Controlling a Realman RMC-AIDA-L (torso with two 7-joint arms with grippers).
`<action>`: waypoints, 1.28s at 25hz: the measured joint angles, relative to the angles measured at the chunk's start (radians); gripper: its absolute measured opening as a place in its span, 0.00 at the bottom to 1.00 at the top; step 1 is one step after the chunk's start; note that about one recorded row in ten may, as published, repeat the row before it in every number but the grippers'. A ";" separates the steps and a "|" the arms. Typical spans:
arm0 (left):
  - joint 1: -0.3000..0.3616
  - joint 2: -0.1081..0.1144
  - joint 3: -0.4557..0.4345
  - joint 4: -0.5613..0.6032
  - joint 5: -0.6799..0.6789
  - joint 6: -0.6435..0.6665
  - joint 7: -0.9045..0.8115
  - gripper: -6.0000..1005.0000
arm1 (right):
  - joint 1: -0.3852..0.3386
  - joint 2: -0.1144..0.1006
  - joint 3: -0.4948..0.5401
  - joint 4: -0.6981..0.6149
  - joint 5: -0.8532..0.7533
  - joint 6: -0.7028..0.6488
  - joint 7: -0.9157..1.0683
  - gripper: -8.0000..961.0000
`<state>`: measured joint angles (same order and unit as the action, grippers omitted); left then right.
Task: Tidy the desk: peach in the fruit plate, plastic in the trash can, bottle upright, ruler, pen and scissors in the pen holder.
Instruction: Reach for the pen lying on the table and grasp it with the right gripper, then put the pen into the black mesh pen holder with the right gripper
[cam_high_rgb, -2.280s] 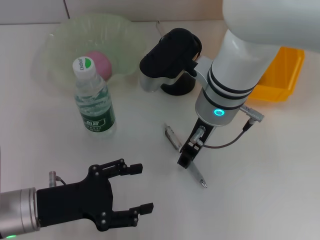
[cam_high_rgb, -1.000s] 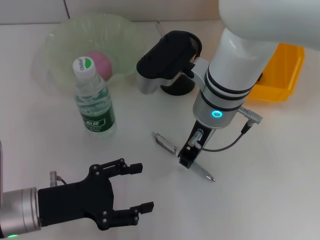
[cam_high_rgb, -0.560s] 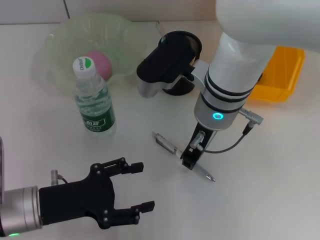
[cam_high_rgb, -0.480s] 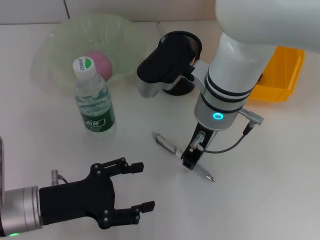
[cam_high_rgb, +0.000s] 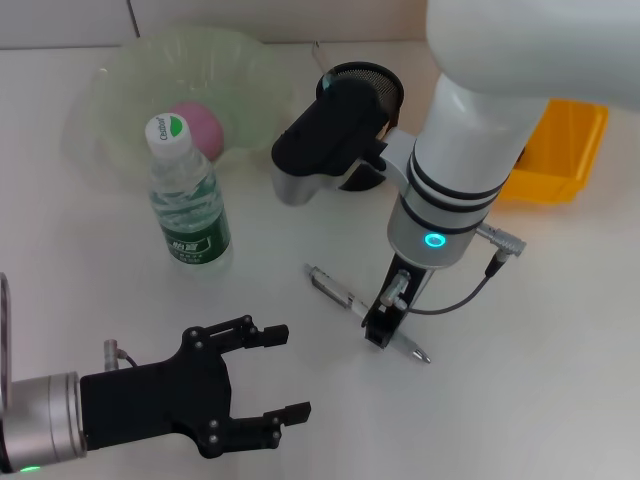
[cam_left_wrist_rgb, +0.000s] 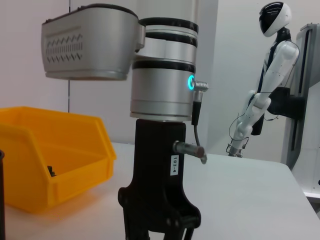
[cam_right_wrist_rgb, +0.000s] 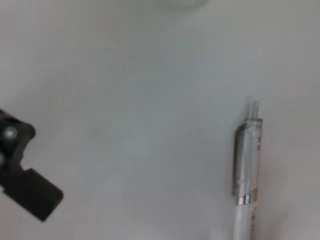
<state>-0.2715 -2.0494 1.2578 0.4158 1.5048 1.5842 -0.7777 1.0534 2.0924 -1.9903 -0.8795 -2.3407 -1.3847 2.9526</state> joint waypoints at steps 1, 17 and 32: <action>0.000 0.000 0.000 0.000 0.000 0.000 0.000 0.79 | 0.001 0.000 -0.008 0.000 0.007 0.002 -0.001 0.26; 0.002 -0.003 -0.003 0.000 0.000 -0.002 0.001 0.79 | 0.012 0.000 -0.046 0.006 0.004 0.006 0.001 0.18; 0.006 -0.003 -0.006 0.000 0.000 0.000 0.002 0.79 | -0.447 -0.004 0.598 -0.826 -0.020 0.013 -0.192 0.14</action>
<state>-0.2654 -2.0520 1.2516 0.4157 1.5048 1.5846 -0.7761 0.6068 2.0888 -1.3918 -1.7051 -2.3607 -1.3721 2.7603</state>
